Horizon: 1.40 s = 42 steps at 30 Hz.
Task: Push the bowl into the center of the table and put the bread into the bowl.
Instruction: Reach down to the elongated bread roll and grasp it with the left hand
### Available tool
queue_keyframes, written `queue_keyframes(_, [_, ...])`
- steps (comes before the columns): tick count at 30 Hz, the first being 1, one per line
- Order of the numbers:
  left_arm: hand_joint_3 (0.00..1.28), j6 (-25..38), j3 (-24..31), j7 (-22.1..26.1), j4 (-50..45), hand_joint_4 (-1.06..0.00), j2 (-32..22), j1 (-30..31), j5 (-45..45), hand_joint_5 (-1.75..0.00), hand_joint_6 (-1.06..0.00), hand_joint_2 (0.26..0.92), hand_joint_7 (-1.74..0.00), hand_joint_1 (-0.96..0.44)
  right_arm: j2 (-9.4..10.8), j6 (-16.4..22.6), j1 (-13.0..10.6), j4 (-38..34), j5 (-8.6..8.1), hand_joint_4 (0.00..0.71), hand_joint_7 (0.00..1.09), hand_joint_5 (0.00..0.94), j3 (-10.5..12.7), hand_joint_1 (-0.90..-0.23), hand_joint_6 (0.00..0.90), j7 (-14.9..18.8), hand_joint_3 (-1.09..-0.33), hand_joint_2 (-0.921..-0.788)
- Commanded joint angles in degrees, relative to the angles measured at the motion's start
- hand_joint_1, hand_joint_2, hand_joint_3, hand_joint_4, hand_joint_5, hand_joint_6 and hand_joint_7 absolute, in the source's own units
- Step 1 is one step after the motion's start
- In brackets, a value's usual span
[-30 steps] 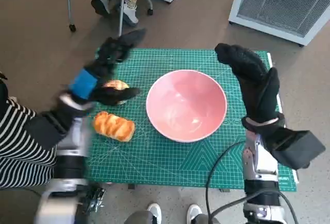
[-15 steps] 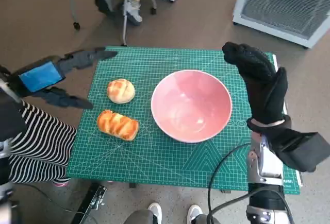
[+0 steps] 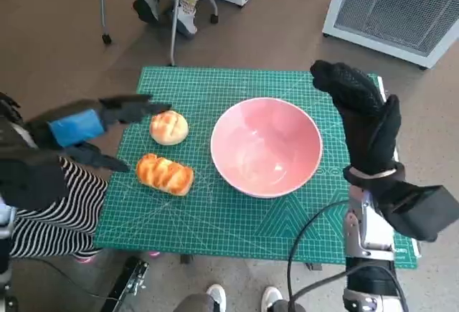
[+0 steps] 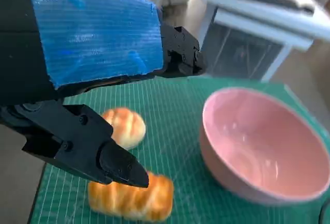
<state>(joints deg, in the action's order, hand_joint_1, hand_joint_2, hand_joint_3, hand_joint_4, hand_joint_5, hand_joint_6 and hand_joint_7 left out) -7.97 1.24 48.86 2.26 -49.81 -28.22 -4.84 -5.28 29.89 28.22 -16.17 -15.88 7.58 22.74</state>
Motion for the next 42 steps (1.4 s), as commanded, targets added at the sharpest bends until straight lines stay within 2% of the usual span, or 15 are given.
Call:
queue_keyframes(1, [0.02, 1.25, -2.42, 0.16, -0.98, -0.15, -0.76, 1.08, -2.74, -0.01, -0.31, 0.753, -0.03, -0.01, 0.29, -1.12, -1.45, -0.06, -0.63, 0.195, 0.3, 0.012, -0.04, -0.724, 0.18, -0.28, -0.682, -0.921])
queue_keyframes(6, [0.02, 1.48, -3.96, -0.19, -0.78, -0.17, -0.31, 1.17, -4.3, -0.01, -0.32, 0.753, -0.02, -0.06, 0.21, -1.24, -1.52, -0.19, -0.87, 0.196, 0.3, 0.011, 0.09, -0.724, 0.177, -0.16, -0.682, -0.921])
queue_keyframes(13, [0.01, 0.26, -9.16, -1.99, 1.99, -0.19, 1.37, 0.49, -10.44, -0.01, -0.33, 0.755, -0.01, -0.13, 0.06, -1.22, -2.0, -0.37, -1.09, 0.196, 0.31, 0.008, 0.31, -0.72, 0.169, 0.06, -0.683, -0.921])
queue_keyframes(24, [0.01, 0.01, -15.15, -4.03, 10.74, -0.21, 4.83, -2.11, -16.86, -0.01, -0.32, 0.763, 0.0, -0.12, -0.33, -1.13, -2.67, 0.18, -0.53, 0.202, 0.32, 0.009, 0.37, -0.711, 0.154, -0.22, -0.695, -0.921])
queue_keyframes(30, [0.01, -0.11, -17.06, -4.53, 14.1, -0.26, 6.02, -3.3, -19.37, -0.02, -0.38, 0.77, -0.03, -0.09, -0.37, -1.01, -2.86, 0.32, -0.22, 0.205, 0.32, 0.009, 0.36, -0.71, 0.15, -0.47, -0.7, -0.921])
queue_keyframes(36, [0.01, 1.27, -18.99, -4.21, 16.34, -0.42, 7.0, -3.86, -21.58, -0.05, -0.52, 0.788, -0.07, -0.02, -0.29, -0.76, -3.05, 0.41, 0.17, 0.204, 0.33, 0.007, 0.24, -0.708, 0.14, -0.8, -0.705, -0.921])
queue_keyframes(38, [0.02, 1.18, -19.45, -4.36, 17.21, -0.55, 7.27, -3.99, -21.89, -0.1, -0.6, 0.806, -0.11, 0.01, -0.25, -0.65, -3.07, 0.37, 0.24, 0.204, 0.33, 0.006, 0.2, -0.708, 0.136, -0.89, -0.707, -0.921])
queue_keyframes(39, [0.02, 1.02, -19.61, -4.47, 17.58, -0.58, 7.35, -4.07, -22.01, -0.11, -0.62, 0.81, -0.13, 0.01, -0.23, -0.61, -3.05, 0.33, 0.26, 0.203, 0.33, 0.006, 0.18, -0.708, 0.135, -0.93, -0.708, -0.921])
queue_keyframes(41, [0.01, 0.41, -19.93, -5.06, 18.2, -0.66, 7.46, -4.03, -22.49, -0.15, -0.63, 0.824, -0.26, 0.03, -0.17, -0.55, -3.05, 0.29, 0.25, 0.203, 0.33, 0.006, 0.14, -0.707, 0.133, -1.0, -0.709, -0.921])
queue_keyframes(42, [0.01, -0.01, -19.99, -5.36, 18.4, -0.7, 7.43, -3.97, -22.66, -0.22, -0.6, 0.834, -0.43, 0.03, -0.12, -0.56, -3.02, 0.29, 0.22, 0.203, 0.33, 0.006, 0.11, -0.707, 0.132, -1.02, -0.709, -0.921])
